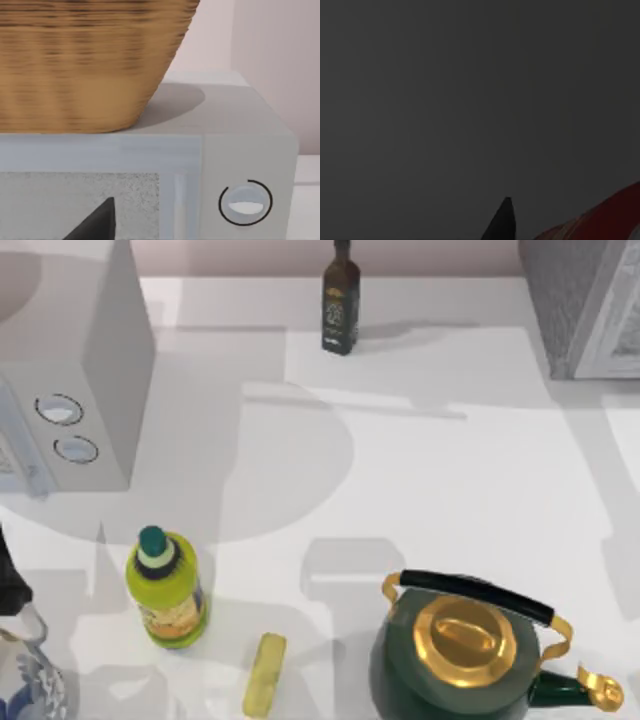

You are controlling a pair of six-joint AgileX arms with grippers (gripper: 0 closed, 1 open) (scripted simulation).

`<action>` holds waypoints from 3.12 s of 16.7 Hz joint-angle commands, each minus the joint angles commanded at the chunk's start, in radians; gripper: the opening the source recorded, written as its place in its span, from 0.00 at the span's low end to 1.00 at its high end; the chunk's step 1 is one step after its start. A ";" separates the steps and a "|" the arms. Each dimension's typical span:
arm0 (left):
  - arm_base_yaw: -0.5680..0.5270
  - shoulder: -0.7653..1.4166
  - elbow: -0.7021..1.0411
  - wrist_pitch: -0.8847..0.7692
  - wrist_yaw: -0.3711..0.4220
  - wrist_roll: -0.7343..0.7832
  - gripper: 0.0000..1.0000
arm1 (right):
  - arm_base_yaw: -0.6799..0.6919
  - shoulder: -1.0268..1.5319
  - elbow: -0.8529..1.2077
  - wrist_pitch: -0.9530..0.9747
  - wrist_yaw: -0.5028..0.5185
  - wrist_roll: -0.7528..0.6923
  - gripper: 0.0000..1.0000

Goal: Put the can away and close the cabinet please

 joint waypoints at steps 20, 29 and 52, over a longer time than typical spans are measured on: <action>0.000 0.000 0.000 0.000 0.000 0.000 1.00 | -0.004 0.211 0.271 -0.068 -0.048 0.007 0.68; 0.000 0.000 0.000 0.000 0.000 0.000 1.00 | -0.004 0.211 0.271 -0.068 -0.048 0.007 1.00; 0.000 0.000 0.000 0.000 0.000 0.000 1.00 | -0.045 -1.006 -1.199 0.399 -0.205 -0.088 1.00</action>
